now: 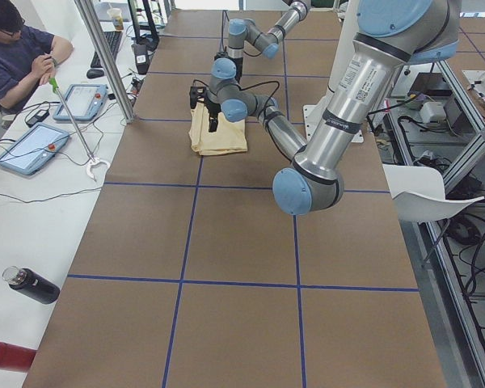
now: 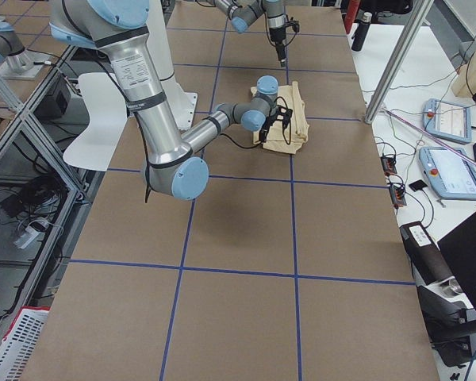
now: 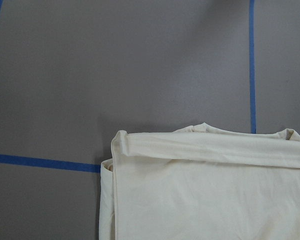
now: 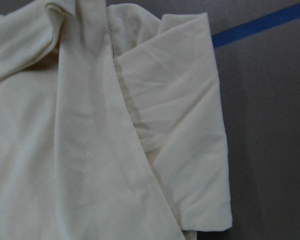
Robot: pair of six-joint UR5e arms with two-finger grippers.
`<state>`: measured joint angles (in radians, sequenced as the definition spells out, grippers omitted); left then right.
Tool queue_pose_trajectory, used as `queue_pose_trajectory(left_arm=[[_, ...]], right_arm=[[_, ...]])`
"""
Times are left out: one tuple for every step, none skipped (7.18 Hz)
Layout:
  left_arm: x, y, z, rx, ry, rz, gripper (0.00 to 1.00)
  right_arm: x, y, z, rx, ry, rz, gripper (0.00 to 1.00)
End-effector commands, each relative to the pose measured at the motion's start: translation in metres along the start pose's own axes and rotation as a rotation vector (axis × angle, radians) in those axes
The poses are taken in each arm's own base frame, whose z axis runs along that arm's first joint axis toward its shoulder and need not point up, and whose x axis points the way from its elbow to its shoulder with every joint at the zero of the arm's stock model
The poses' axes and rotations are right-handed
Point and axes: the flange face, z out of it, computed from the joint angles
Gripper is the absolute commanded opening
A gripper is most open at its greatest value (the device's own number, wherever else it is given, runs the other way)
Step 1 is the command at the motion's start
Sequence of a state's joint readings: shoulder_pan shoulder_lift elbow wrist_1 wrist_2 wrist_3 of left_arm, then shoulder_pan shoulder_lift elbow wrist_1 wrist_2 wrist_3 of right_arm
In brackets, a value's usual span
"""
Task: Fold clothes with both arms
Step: 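Move the right gripper down to the folded shirt's side edge and grasp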
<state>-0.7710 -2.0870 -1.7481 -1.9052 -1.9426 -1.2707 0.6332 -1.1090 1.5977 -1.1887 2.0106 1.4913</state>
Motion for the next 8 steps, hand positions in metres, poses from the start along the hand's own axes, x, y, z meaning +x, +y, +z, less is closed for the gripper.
queue_pose_trajectory(left_arm=[[0.001,0.0,-0.001,0.005,0.003,0.003,1.0],[0.0,0.001,-0.001,0.005,0.001,0.002,1.0],[0.0,0.001,-0.001,0.005,0.001,0.002,1.0],[-0.001,0.001,0.0,0.003,0.0,0.004,1.0],[-0.001,0.001,0.001,0.002,-0.003,0.003,1.0],[-0.002,0.001,0.001,0.002,-0.003,0.003,1.0],[-0.002,0.001,0.001,0.002,-0.003,0.003,1.0],[-0.003,0.001,0.003,0.001,-0.008,0.002,1.0]], right_arm=[[-0.002,0.014,0.016,-0.01,0.022,-0.01,1.0],[0.0,0.02,0.021,-0.014,0.03,-0.014,1.0],[0.0,0.022,0.023,-0.017,0.033,-0.015,0.99],[0.0,0.024,0.024,-0.02,0.034,-0.016,0.83],[0.0,0.024,0.024,-0.021,0.035,-0.016,0.39],[0.0,0.024,0.023,-0.022,0.036,-0.015,0.0],[-0.002,0.02,0.02,-0.025,0.065,0.002,0.0],[-0.005,0.017,0.014,-0.063,0.069,0.017,0.0]])
